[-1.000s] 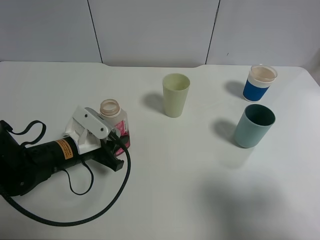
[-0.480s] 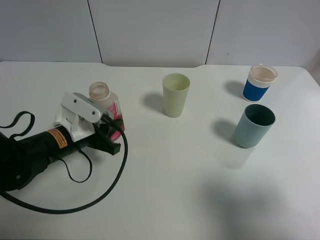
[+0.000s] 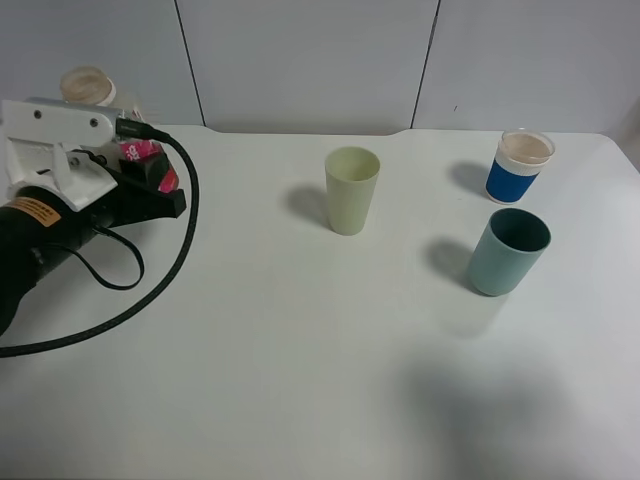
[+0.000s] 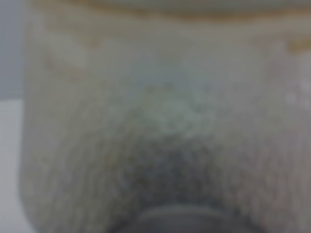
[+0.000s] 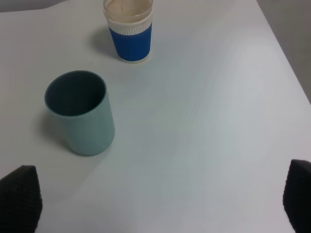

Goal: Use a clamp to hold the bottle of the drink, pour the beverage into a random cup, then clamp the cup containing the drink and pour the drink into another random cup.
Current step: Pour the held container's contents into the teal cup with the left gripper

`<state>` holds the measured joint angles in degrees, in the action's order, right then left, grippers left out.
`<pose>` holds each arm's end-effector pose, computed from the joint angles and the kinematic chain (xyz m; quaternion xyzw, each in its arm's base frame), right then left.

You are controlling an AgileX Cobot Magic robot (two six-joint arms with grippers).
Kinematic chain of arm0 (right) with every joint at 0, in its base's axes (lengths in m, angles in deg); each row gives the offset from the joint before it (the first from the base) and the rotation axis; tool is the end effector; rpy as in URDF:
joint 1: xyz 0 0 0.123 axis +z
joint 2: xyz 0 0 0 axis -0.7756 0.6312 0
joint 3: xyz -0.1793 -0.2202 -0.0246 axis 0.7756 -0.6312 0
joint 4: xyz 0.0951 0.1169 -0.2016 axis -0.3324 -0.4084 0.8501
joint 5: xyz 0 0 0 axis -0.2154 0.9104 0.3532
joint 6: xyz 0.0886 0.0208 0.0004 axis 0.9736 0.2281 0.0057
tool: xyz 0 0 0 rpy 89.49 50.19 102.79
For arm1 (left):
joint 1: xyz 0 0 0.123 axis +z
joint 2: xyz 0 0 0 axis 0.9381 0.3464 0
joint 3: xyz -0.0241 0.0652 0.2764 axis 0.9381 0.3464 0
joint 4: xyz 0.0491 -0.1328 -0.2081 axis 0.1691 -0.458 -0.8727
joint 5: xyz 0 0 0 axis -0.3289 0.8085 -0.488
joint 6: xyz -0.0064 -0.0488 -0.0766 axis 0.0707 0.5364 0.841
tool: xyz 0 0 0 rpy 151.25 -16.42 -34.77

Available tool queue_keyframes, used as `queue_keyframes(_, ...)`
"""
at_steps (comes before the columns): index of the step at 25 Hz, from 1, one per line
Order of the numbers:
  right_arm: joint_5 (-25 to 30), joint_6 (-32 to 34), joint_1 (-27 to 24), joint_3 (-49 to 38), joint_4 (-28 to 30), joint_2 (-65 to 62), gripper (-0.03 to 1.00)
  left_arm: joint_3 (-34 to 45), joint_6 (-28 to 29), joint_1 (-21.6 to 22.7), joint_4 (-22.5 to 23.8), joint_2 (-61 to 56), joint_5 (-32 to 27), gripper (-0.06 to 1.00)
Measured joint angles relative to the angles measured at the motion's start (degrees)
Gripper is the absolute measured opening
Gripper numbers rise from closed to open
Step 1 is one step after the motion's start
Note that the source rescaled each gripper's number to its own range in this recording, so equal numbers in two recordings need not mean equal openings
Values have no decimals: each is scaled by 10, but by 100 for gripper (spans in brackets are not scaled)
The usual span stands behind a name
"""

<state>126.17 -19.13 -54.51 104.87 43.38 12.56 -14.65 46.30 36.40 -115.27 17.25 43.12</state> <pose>-0.0058 -0.0013 0.2789 0.0275 0.8494 -0.0278 0.5262 0.2119 -0.0977 0.1805 0.0629 0.7522 -0.0666 0.6526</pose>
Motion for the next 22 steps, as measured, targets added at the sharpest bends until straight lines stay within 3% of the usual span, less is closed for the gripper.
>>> queue_keyframes(4, 0, 0, 0, 0, 0, 0, 100, -8, -7, 0, -9, -47, -51, 6)
queue_keyframes(11, 0, 0, 0, 0, 0, 0, 100, -109, -57, 0, -30, -67, -242, 6)
queue_keyframes(13, 0, 0, 0, 0, 0, 0, 100, -137, -80, 0, -52, -65, -280, 6)
queue_keyframes(17, 0, 0, 0, 0, 0, 0, 100, -178, -149, 0, -103, -40, -300, 6)
queue_keyframes(22, 0, 0, 0, 0, 0, 0, 100, -224, -285, 0, -225, 11, -305, 6)
